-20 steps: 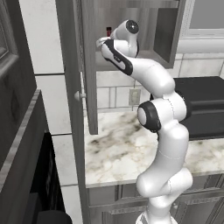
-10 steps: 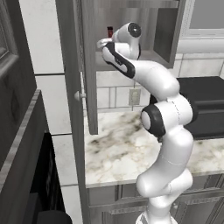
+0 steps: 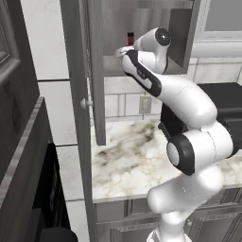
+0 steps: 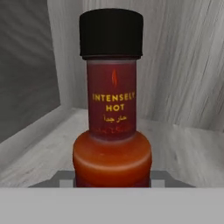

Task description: Take 2 condiments from the cabinet and move them on the counter near the stove.Make sure the condiments are lined up with each other, next to each other.

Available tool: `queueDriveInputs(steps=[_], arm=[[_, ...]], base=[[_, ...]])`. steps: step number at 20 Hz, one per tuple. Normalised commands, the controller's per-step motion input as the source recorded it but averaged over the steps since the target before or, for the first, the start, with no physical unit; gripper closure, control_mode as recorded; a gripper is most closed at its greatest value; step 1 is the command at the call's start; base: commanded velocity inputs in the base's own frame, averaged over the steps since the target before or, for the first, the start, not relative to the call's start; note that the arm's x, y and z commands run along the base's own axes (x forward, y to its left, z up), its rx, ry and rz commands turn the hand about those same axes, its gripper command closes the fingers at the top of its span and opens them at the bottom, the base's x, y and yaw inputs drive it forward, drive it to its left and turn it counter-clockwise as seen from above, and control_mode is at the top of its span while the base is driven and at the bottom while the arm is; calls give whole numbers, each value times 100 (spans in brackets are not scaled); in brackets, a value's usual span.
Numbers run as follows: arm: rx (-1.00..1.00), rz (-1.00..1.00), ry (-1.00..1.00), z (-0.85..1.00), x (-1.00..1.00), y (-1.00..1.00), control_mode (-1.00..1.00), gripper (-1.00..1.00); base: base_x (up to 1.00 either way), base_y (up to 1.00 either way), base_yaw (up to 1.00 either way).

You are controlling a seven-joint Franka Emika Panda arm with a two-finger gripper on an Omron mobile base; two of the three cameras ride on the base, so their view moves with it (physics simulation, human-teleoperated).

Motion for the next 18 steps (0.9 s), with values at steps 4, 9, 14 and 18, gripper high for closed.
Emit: queueDriveInputs(steps=[4,9,14,18], arm=[[0,0,-4,0,-100,-40,-100,100],[0,0,-1,6,-100,-27,-100,100],[0,0,0,17,-100,-10,-100,100],[0,2,0,21,-100,-12,-100,100]], base=[[0,0,0],[0,0,0],[0,0,0],[0,0,0]])
